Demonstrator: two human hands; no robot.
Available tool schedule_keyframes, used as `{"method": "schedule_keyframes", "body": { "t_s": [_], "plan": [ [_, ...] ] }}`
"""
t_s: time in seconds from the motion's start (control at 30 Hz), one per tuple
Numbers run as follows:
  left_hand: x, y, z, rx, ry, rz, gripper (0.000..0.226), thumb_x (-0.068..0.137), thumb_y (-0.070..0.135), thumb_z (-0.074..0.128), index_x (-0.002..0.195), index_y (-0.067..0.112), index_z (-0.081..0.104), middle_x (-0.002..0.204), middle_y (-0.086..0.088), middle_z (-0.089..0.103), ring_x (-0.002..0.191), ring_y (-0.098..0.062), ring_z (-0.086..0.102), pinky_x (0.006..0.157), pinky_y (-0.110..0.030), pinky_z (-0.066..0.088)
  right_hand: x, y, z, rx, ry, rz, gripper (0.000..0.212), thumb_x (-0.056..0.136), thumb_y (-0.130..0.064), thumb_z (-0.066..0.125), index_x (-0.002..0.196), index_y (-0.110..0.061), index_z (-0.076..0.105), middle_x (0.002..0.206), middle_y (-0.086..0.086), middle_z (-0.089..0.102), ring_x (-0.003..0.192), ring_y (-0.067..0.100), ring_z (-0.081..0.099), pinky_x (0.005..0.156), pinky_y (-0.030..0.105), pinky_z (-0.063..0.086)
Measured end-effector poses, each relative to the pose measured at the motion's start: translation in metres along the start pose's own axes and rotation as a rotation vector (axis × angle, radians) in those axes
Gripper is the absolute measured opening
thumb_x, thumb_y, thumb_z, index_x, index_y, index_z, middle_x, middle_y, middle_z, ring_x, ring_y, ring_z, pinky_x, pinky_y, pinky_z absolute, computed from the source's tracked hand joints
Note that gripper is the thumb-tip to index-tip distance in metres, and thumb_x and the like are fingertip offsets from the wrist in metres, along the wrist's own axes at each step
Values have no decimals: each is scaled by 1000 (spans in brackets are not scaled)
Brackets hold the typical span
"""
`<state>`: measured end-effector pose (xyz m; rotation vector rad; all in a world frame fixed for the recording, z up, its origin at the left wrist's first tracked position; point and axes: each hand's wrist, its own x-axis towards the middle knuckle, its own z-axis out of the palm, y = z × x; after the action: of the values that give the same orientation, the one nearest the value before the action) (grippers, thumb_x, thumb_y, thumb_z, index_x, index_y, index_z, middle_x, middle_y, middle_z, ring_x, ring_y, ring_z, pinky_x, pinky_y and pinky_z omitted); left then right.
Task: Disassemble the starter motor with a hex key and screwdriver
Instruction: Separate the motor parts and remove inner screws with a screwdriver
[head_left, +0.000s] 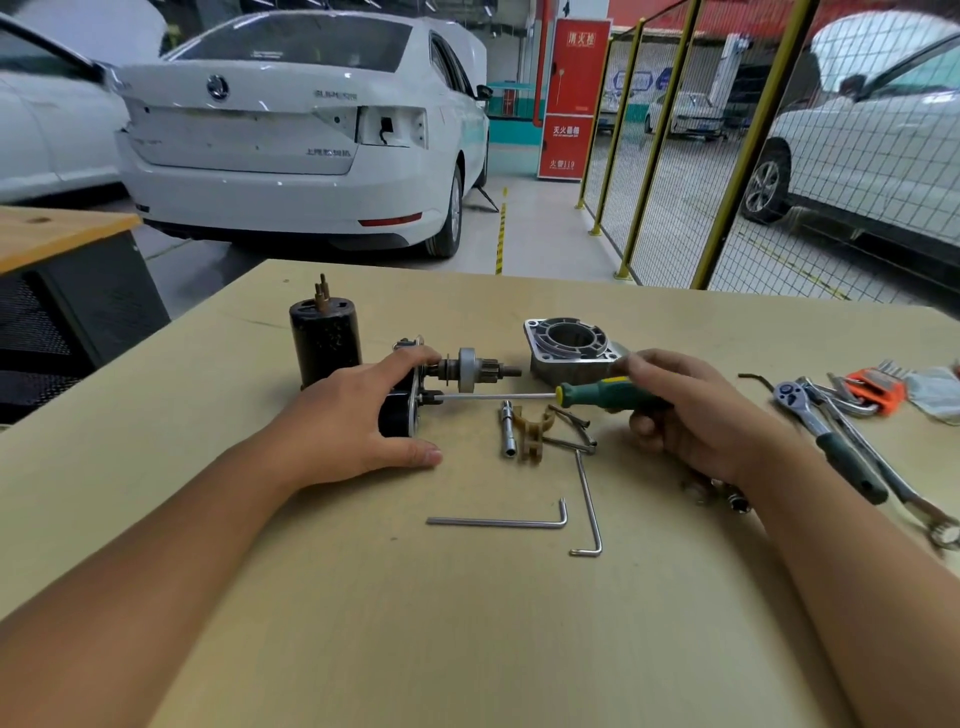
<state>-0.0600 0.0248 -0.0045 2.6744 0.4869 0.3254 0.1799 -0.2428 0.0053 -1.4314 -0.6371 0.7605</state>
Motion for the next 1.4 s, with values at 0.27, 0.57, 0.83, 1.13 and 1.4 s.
{"method": "schedule_keyframes", "body": {
  "t_s": [0.27, 0.57, 0.83, 1.13, 1.4],
  "plan": [
    [-1, 0, -1, 1, -3, -4, 99, 59, 83, 77, 142, 71, 22, 146, 5, 56, 113, -14, 54, 93, -39, 50, -2, 0, -7, 7, -53, 1, 40, 67, -9, 85, 105, -13, 71, 94, 12, 61, 60, 18, 42, 49, 26, 42],
    [-2, 2, -2, -14, -6, -3, 101, 56, 84, 73, 142, 70, 23, 145, 6, 57, 116, -14, 54, 97, -40, 51, 1, -1, -2, -131, 54, 55, 27, 90, -34, 71, 109, -15, 68, 82, 21, 67, 47, 15, 39, 39, 21, 33],
    [-1, 1, -3, -26, 3, 22, 98, 63, 75, 81, 142, 69, 25, 145, 8, 57, 121, -16, 57, 100, -42, 52, 3, 3, 2, 1, 40, 4, 38, 84, -44, 74, 104, -12, 69, 85, 20, 65, 51, 16, 44, 44, 26, 40],
    [1, -10, -4, -48, -59, 74, 62, 68, 77, 75, 118, 63, 41, 115, 25, 57, 98, -10, 59, 92, -42, 53, 3, 4, -2, 133, -55, -22, 37, 74, -17, 83, 106, -10, 67, 95, 14, 62, 60, 15, 46, 52, 27, 46],
    [2, -16, -3, -101, -48, 123, 52, 72, 74, 76, 114, 62, 47, 109, 32, 53, 100, 12, 50, 81, -31, 45, 3, 6, -9, 128, -79, 6, 41, 70, -12, 83, 108, -15, 68, 95, 17, 65, 56, 15, 50, 48, 26, 46]
  ]
}}
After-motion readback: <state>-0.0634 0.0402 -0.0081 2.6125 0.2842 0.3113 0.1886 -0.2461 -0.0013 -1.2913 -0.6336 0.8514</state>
